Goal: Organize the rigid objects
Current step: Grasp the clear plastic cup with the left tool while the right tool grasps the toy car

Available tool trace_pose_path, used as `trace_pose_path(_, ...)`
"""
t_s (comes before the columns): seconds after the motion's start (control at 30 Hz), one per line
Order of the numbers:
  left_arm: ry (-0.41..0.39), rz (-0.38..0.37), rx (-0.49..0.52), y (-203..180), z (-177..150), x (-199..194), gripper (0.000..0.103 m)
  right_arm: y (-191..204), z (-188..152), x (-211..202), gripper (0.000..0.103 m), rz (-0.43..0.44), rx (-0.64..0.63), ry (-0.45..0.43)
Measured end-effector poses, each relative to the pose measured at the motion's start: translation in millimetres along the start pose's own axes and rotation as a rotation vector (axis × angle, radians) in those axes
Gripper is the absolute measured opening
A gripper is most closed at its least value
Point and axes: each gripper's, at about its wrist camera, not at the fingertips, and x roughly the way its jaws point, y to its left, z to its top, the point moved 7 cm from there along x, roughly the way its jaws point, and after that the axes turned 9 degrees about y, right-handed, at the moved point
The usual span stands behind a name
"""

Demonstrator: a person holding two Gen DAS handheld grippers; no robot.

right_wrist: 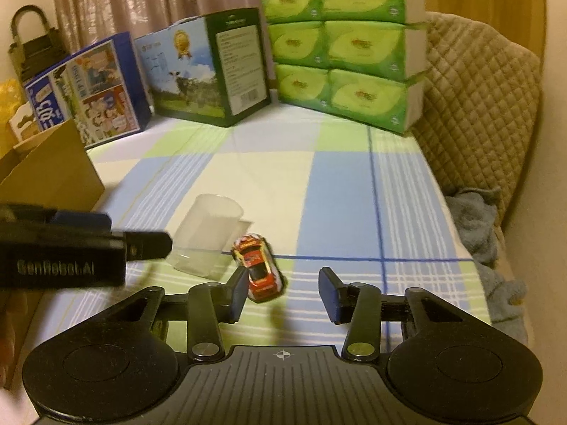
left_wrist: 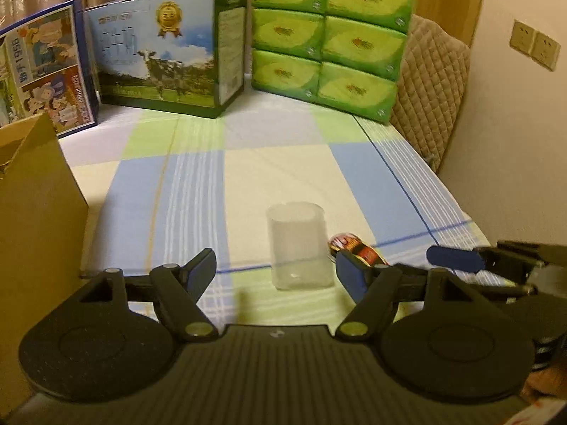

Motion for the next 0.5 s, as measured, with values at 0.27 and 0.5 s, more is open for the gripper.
trace_pose_path(0.27,-0.007,-0.019,-0.058,17.0,4.6,2.2,0.071,22.2,11.1,27.5,0.033,0.011,-0.115,0.019)
trace_pose_path(0.5,0.008,-0.044,-0.088,19.5,3.7,7.0,0.07,25.6,11.9,52.3,0.029,-0.028,-0.172,0.052)
